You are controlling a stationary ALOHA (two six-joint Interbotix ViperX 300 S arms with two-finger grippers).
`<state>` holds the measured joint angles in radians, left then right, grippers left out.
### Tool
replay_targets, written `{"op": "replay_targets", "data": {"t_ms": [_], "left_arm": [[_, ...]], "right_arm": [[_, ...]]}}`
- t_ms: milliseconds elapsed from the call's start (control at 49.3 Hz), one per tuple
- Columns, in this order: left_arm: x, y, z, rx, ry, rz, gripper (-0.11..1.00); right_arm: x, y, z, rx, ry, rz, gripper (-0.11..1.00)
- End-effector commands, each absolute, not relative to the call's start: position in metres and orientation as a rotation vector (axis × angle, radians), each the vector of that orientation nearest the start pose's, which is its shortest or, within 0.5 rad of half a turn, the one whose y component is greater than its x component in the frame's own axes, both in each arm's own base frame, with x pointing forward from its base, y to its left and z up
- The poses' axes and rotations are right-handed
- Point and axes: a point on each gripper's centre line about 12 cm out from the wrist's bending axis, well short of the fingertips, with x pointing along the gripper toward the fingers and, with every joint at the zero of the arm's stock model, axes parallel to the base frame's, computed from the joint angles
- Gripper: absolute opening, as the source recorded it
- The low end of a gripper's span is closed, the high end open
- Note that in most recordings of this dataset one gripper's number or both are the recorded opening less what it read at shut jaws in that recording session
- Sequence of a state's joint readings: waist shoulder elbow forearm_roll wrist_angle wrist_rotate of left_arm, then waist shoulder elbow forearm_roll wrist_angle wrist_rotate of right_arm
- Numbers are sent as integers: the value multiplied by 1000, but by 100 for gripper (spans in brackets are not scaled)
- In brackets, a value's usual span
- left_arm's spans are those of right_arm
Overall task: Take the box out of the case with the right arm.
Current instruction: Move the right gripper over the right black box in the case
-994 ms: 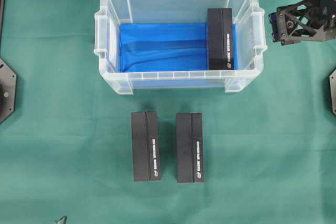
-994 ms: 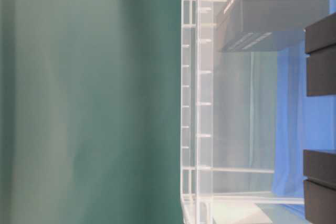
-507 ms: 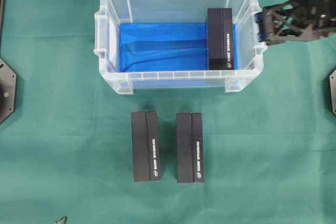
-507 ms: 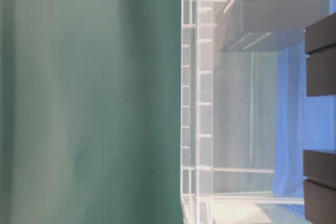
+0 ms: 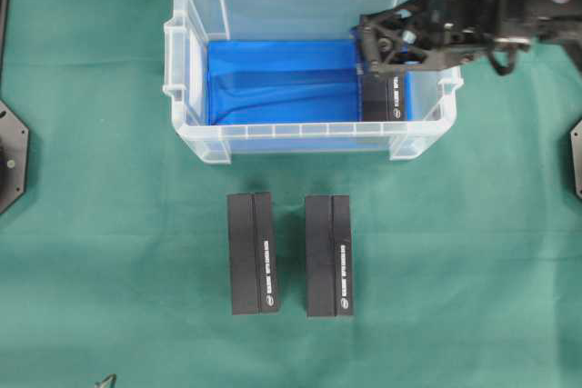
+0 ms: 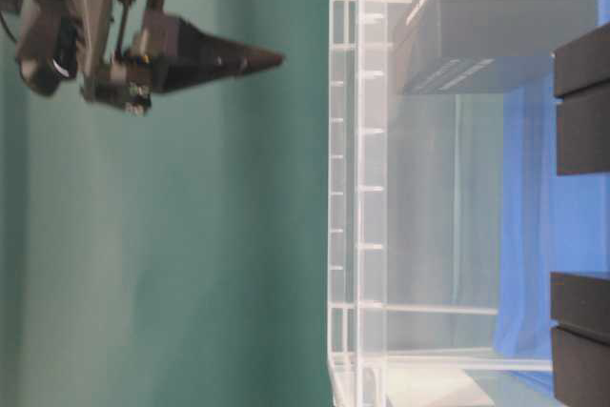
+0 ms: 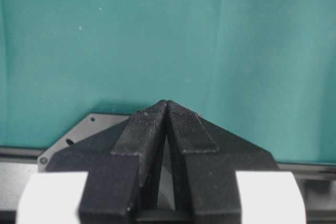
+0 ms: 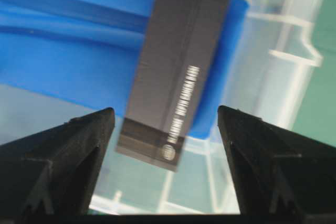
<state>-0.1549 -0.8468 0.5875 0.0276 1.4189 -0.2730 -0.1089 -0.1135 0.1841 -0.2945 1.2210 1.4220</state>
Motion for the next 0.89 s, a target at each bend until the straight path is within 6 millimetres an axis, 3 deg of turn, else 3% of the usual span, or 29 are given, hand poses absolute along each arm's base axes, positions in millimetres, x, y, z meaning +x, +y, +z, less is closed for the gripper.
{"op": "replay_targets", "data": {"t_ms": [0,264,507,873], "left_arm": [[152,-21,342,-130,1148,41,0],[152,-21,342,-129,1148,40,0],[152,-20,341,-128,1149,41,0],[151,-20,341,-130,1148,40,0]], "right_arm": [[356,-70,314,1024,817,-1074,83],[356,-70,311,1056,801,-1101,83],[356,-71,310,1056,803,-1104,93],[361,-70,309,1061,788,-1084,93]]}}
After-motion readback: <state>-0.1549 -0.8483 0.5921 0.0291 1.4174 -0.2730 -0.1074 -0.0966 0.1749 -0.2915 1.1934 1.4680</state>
